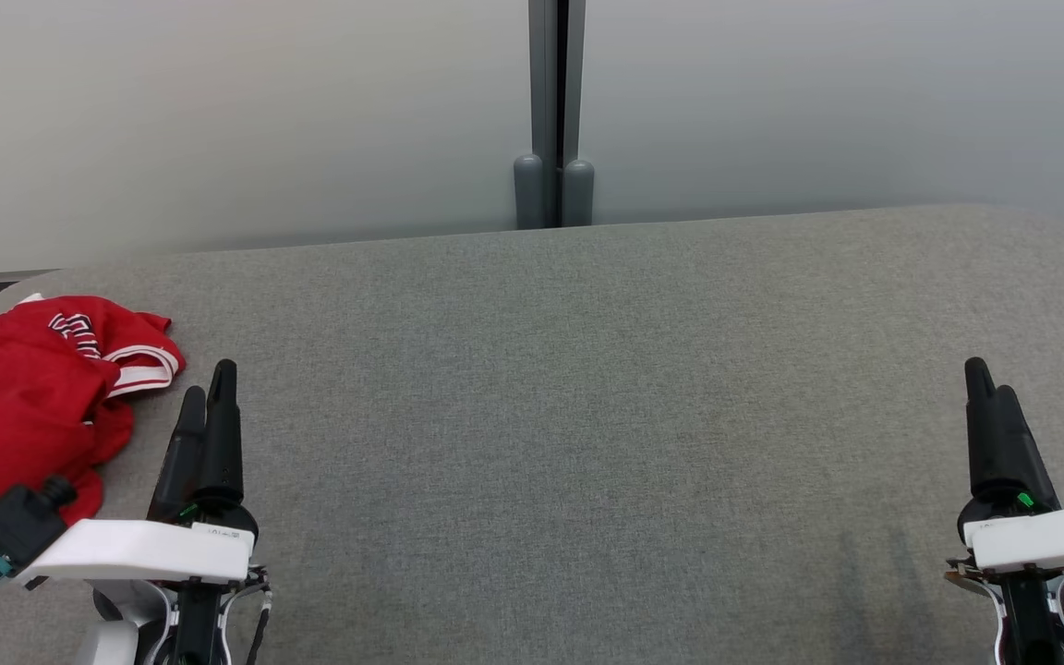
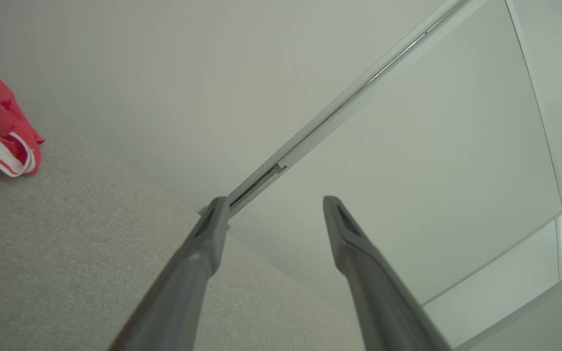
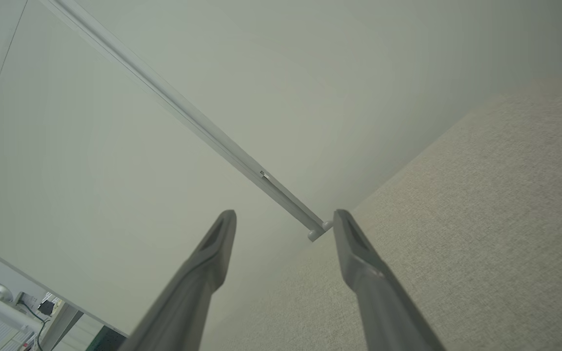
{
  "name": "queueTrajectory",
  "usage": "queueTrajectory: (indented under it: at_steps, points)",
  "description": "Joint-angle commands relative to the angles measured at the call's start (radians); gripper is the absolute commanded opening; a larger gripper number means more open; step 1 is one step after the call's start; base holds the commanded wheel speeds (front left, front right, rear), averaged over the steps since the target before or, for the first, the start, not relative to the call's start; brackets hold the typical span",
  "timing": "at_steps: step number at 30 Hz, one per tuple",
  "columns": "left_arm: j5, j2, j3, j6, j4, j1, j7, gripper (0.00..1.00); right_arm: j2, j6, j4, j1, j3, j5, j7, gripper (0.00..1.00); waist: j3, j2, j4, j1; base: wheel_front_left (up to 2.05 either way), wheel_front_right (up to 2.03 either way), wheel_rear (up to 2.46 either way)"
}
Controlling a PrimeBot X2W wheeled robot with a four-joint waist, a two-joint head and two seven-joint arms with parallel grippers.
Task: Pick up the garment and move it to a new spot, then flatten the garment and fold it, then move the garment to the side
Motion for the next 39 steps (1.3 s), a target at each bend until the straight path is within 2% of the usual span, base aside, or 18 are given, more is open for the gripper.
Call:
queueTrajectory:
  at_steps: [1, 20, 39]
  points:
    - [0.040, 0.012, -0.001, -0.001, -0.013, -0.017, -0.009, 1.00, -0.013, 0.000, -0.020, -0.006, 0.001, -0.037, -0.010, 1.00, -0.001, 0.0000, 0.000, 0.0000, 0.00, 0.00, 0.00]
    - [0.358, 0.029, -0.029, 0.003, 0.048, 0.016, -0.067, 1.00, -0.014, 0.000, -0.024, 0.039, 0.039, -0.321, -0.030, 1.00, -0.012, 0.0000, 0.005, 0.0000, 0.00, 0.00, 0.00]
    - [0.565, 0.024, -0.040, 0.010, 0.112, 0.028, -0.115, 1.00, -0.020, 0.000, 0.016, 0.058, 0.055, -0.520, -0.057, 1.00, -0.017, 0.0000, 0.014, 0.0000, 0.00, 0.00, 0.00]
